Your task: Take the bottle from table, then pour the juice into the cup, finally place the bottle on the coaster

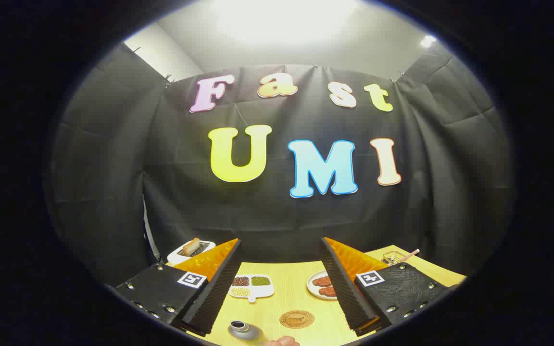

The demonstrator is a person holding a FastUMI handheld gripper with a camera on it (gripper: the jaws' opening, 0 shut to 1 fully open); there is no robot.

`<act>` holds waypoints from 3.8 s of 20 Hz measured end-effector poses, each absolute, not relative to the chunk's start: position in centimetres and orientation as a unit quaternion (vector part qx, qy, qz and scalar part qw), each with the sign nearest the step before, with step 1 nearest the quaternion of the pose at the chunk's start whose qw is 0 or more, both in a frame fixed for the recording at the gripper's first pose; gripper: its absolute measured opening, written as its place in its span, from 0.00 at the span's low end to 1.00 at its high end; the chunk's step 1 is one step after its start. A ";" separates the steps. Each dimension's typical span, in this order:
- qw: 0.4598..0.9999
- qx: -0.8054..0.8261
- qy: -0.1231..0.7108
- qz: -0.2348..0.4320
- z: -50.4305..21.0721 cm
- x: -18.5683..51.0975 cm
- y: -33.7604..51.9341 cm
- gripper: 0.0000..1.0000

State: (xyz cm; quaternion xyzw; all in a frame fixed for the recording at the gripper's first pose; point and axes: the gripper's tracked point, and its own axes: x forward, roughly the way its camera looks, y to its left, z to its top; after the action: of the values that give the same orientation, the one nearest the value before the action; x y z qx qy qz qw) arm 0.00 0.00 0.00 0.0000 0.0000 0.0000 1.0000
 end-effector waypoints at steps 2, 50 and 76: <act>1.000 -0.008 -0.003 0.004 0.2 -0.2 1.4 0.98; 0.997 -0.061 0.037 0.030 -23.4 0.0 6.3 0.98; 0.974 0.227 0.016 0.010 -17.4 2.3 0.3 0.79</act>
State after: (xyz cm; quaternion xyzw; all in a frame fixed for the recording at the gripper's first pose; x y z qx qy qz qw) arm 2.34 0.31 -17.37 0.2269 0.0165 0.0097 0.9737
